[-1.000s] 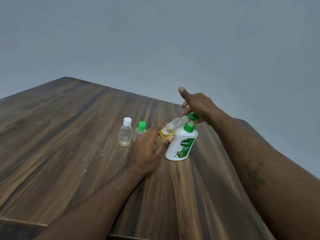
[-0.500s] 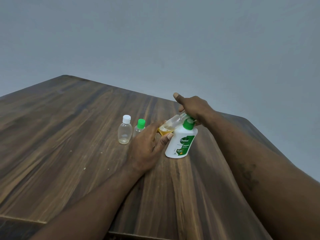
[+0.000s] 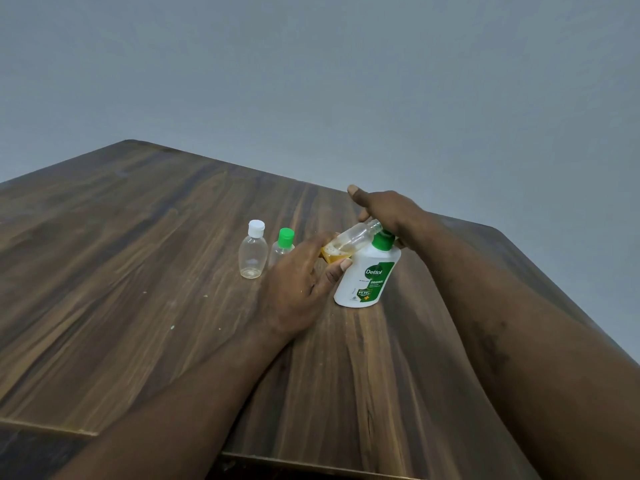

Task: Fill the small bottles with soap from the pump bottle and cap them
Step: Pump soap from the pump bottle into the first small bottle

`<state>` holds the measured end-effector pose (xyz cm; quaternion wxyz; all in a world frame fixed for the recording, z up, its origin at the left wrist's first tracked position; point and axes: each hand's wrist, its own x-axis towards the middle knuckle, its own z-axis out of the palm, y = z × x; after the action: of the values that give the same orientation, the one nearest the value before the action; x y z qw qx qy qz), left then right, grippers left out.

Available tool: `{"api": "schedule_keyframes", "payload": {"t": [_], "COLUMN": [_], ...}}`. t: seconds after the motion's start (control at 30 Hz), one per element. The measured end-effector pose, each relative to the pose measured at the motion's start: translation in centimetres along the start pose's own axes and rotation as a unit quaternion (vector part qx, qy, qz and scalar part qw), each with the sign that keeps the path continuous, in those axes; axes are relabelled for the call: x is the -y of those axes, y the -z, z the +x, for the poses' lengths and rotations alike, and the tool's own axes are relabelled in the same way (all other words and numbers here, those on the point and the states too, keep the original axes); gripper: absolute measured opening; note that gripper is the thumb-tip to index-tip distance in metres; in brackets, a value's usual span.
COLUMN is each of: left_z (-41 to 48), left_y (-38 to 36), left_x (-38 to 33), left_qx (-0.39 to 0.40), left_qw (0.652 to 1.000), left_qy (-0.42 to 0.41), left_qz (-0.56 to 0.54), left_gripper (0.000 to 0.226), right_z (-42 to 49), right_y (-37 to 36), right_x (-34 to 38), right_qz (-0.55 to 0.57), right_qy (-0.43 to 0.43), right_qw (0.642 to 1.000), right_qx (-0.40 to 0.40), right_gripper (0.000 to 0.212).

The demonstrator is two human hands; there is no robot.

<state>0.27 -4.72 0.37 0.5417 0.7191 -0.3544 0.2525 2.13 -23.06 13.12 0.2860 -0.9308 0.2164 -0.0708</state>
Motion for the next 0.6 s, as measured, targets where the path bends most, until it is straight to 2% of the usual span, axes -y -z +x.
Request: {"api": "schedule_keyframes", "payload": {"t": [0.4,0.6], "left_z": [0.1,0.1], "left_y": [0.0,-0.1], "left_x": [-0.3,0.0], "left_qx": [-0.012,-0.010], "left_qw": [1.000,1.000], "left_qy": [0.001,0.001], "left_qz": [-0.008,-0.010], "left_gripper": [0.040,0.033], "right_z": [-0.8,0.0], "right_y": [2.9,0.2], "right_x": [1.8,-0.2], "right_qz": [0.059,0.027], "right_qy": [0.007,-0.025], "right_qw": [0.997,0.999], "right_qx": [-0.044,0.011], "right_gripper": [0.079,0.072]}}
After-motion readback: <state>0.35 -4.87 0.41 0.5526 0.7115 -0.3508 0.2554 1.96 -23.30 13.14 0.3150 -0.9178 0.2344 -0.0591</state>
